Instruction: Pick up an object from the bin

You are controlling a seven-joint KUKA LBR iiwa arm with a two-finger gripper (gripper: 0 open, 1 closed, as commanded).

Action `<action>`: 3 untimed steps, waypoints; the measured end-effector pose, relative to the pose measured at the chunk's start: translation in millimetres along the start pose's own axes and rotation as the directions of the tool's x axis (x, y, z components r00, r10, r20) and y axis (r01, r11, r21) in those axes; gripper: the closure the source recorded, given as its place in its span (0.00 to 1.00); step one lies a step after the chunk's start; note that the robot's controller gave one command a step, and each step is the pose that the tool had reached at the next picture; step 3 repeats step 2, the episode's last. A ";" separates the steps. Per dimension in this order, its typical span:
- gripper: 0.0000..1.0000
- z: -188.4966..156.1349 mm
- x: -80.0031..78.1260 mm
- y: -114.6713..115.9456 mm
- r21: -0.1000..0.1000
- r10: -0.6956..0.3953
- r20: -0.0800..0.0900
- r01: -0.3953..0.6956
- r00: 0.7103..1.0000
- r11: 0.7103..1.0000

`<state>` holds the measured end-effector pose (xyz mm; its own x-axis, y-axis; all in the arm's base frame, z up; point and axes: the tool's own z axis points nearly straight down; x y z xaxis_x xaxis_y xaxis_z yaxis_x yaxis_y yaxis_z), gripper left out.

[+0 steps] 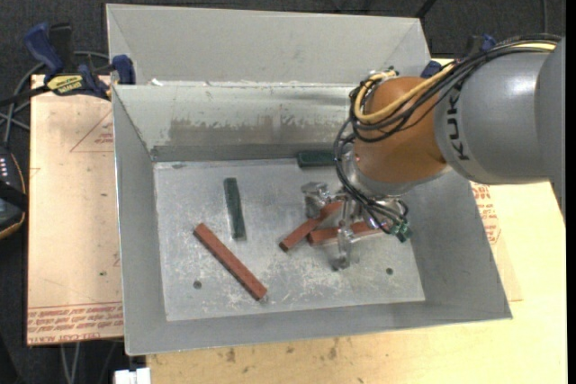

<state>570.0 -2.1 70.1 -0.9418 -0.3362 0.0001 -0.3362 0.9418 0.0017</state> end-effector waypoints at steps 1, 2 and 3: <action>1.00 -4.6 -0.4 -0.4 0.001 0.001 0.001 -0.001 1.000 1.000; 1.00 -151.9 -27.1 54.1 0.002 0.033 0.012 -0.033 0.999 0.999; 1.00 -151.9 -27.1 54.1 0.002 0.033 0.012 -0.033 0.999 0.999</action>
Offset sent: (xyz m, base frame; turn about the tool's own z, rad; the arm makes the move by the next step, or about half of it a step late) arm 0.0000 0.0000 0.0000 0.0000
